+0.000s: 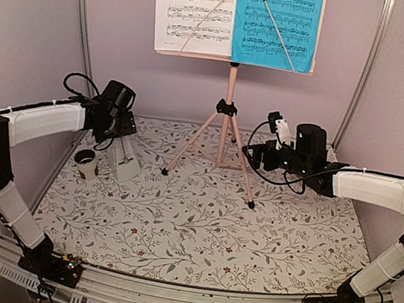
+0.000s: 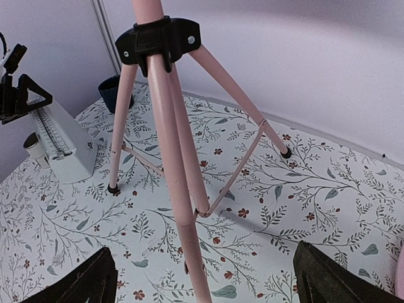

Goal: Set up the instrument practice props

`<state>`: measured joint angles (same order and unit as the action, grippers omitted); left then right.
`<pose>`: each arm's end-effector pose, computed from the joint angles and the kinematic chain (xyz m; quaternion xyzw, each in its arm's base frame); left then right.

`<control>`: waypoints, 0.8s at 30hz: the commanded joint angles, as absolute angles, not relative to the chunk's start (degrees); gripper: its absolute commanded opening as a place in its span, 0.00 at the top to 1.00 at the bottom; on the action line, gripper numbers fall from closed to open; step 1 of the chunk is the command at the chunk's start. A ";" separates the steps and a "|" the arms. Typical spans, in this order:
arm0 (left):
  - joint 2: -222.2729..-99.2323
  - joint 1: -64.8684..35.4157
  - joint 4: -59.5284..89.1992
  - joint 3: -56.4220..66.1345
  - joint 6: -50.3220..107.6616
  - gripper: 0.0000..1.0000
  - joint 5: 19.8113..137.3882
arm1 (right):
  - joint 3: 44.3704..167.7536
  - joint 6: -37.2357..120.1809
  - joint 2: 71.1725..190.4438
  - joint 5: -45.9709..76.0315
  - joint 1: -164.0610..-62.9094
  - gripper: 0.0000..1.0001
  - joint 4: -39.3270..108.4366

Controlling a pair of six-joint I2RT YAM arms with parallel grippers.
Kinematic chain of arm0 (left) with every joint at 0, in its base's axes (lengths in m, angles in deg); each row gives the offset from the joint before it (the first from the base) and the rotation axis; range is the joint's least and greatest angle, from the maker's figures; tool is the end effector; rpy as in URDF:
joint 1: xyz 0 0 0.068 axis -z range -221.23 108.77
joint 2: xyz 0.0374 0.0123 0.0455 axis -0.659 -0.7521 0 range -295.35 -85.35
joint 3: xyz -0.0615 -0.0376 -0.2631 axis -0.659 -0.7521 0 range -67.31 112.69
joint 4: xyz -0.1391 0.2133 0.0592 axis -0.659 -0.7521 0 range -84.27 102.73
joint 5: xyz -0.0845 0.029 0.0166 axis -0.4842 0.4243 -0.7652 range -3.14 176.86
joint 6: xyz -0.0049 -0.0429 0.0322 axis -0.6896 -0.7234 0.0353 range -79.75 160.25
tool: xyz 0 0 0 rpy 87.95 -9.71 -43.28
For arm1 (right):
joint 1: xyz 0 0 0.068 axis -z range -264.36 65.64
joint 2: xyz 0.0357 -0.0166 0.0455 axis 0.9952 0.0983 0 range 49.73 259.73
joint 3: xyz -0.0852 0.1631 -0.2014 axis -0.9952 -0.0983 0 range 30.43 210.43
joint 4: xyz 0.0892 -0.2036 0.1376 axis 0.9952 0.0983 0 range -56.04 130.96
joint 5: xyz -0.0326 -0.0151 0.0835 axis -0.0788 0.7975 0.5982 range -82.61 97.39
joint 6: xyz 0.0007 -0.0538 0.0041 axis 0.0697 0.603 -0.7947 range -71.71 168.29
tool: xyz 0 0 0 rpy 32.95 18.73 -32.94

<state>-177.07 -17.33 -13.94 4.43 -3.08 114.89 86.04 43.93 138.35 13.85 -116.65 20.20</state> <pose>0.3278 -0.1270 0.2735 -0.2404 0.8736 -0.0109 0.4229 0.2981 0.1931 0.2582 -0.2281 0.7822 0.2254 0.5342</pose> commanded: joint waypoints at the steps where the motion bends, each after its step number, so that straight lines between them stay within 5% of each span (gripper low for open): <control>1: -178.01 -16.21 -19.97 6.01 -8.34 0.20 118.50 | 86.58 42.56 137.43 14.85 -116.62 0.01 19.51; 10: -178.95 -14.49 -22.53 4.96 -10.67 0.45 119.97 | 86.09 42.46 136.86 14.89 -116.63 0.01 19.37; 24: -169.60 -3.10 -27.39 4.96 -12.75 0.67 120.47 | 85.16 42.80 133.42 15.23 -116.62 0.01 19.71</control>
